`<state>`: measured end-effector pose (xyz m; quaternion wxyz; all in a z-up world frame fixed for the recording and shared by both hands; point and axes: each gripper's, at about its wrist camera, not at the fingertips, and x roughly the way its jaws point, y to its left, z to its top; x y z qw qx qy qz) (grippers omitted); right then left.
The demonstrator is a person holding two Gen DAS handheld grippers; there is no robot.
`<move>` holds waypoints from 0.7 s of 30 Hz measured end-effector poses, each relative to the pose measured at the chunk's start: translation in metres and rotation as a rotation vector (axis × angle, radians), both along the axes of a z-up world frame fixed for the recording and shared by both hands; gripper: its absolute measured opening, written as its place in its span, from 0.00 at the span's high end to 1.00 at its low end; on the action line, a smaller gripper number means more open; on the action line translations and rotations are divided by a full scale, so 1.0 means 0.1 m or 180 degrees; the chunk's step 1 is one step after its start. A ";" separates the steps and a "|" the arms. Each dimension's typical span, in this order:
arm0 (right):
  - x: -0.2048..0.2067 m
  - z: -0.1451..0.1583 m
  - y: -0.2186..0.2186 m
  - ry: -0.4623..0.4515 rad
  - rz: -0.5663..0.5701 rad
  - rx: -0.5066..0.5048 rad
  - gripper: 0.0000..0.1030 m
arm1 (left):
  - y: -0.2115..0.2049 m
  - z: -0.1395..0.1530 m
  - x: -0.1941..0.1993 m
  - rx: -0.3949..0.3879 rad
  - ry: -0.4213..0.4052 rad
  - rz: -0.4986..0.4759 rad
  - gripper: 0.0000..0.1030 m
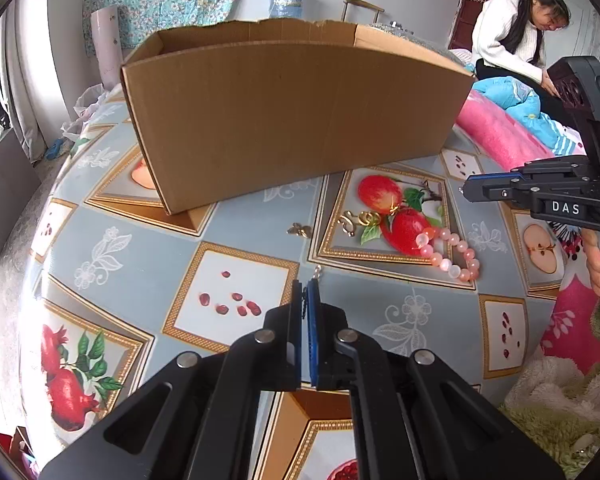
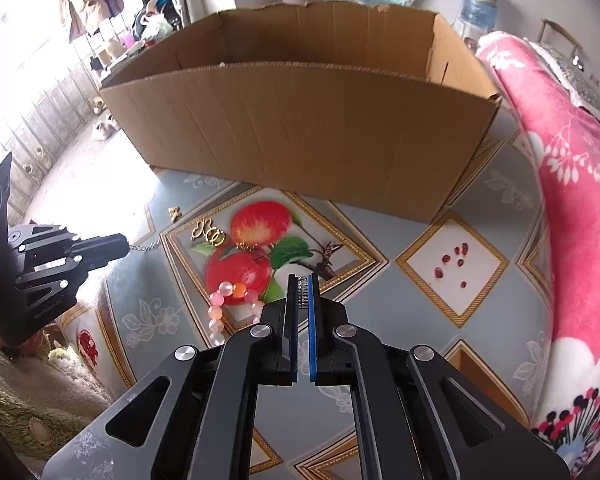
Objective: Organize jewelry
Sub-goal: 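Carry the gold charm into the box and open the left gripper while the right tool follows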
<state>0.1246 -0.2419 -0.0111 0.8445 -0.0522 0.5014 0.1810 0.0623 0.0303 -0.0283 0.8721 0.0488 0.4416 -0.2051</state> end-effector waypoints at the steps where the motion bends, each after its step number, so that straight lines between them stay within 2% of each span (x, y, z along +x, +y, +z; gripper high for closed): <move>1: -0.01 0.03 -0.02 -0.0031 -0.0018 0.0019 0.98 | 0.01 0.03 -0.02 -0.0012 -0.0027 0.0005 0.98; 7: -0.14 0.27 -0.13 -0.0242 -0.0072 0.0149 0.98 | 0.10 0.29 -0.14 -0.0112 -0.0228 0.0019 0.98; 12: -0.18 0.54 -0.10 -0.0488 -0.0022 0.0252 0.98 | 0.15 0.62 -0.21 -0.0268 -0.0427 0.0022 0.98; 17: -0.14 0.93 -0.03 -0.0858 0.0157 0.0432 0.98 | 0.17 1.12 -0.18 -0.0410 -0.0804 -0.0085 0.98; 21: 0.07 1.29 -0.02 -0.1173 0.0323 0.0568 0.98 | 0.11 1.52 0.00 -0.0496 -0.1064 -0.0195 0.98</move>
